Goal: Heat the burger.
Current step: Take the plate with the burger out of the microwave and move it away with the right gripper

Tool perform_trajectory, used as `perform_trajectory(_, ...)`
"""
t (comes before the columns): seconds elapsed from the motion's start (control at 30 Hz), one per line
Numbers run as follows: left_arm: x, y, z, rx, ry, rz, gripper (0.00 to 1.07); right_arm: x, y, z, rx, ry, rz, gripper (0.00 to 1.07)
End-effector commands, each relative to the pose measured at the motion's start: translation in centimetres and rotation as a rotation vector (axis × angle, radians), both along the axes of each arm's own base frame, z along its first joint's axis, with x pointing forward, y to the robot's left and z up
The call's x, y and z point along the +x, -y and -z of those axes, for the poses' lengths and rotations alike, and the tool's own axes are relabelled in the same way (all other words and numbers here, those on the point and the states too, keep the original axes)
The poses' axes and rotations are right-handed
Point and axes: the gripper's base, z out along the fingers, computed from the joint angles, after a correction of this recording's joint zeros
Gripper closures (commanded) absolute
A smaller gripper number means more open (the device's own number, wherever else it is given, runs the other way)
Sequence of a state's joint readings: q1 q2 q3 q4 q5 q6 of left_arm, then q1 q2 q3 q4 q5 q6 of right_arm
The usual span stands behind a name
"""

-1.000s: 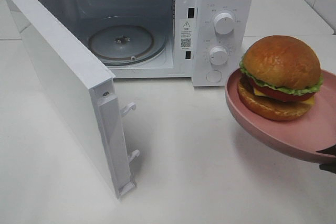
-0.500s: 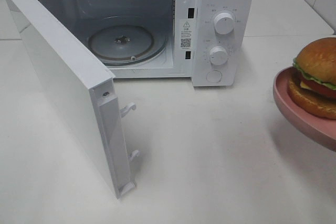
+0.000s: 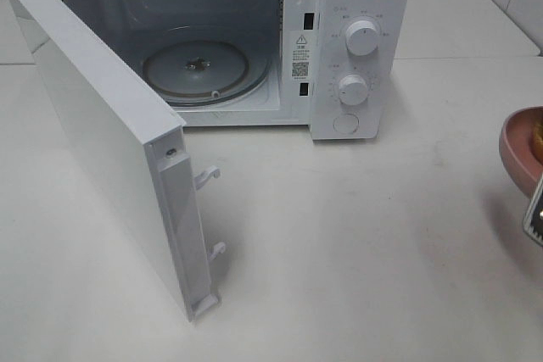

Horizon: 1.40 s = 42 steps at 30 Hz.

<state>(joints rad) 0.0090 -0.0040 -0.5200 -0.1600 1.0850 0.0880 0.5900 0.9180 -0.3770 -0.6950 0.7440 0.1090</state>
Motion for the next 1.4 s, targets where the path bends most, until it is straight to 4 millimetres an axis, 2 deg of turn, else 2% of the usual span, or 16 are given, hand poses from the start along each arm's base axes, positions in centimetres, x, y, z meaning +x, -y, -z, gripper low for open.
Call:
perform_trajectory(0.03,0.0,0.0,0.0,-0.007,0.013,-0.005,0.06,1.4,-0.2,0.1,-0.012,0.069,0.087,1.06)
perform_trajectory(0.43,0.0,0.0,0.0,-0.007,0.013,-0.005,0.06,4.4,-1.7,2.0,0.019,0.048,0.392,1.06)
perform_trajectory(0.47,0.0,0.0,0.0,-0.007,0.013,-0.005,0.06,4.9,-2.0,2.6,0.032,0.046,0.458,1.06)
perform_trajectory(0.6,0.0,0.0,0.0,-0.007,0.013,-0.005,0.06,5.5,-2.4,3.5,0.046,0.046,0.54,1.05)
perform_trajectory(0.7,0.0,0.0,0.0,-0.007,0.013,-0.005,0.06,5.8,-2.6,5.1,0.038,0.041,0.634,1.05)
perform_trajectory(0.87,0.0,0.0,0.0,-0.007,0.013,-0.005,0.06,6.1,-2.7,6.4,0.012,0.034,0.682,1.05)
perform_trajectory(0.93,0.0,0.0,0.0,-0.007,0.013,-0.005,0.06,6.4,-2.7,7.6,-0.017,0.036,0.715,1.05)
perform_trajectory(1.2,0.0,0.0,0.0,-0.007,0.013,-0.005,0.06,6.8,-2.7,9.1,-0.036,0.073,0.768,1.02)
perform_trajectory(1.3,0.0,0.0,0.0,-0.007,0.013,-0.005,0.06,6.9,-2.8,9.9,-0.044,0.073,0.776,1.0)
perform_trajectory(1.4,0.0,0.0,0.0,-0.007,0.013,-0.005,0.06,6.9,-3.0,10.3,-0.022,0.052,0.765,0.92)
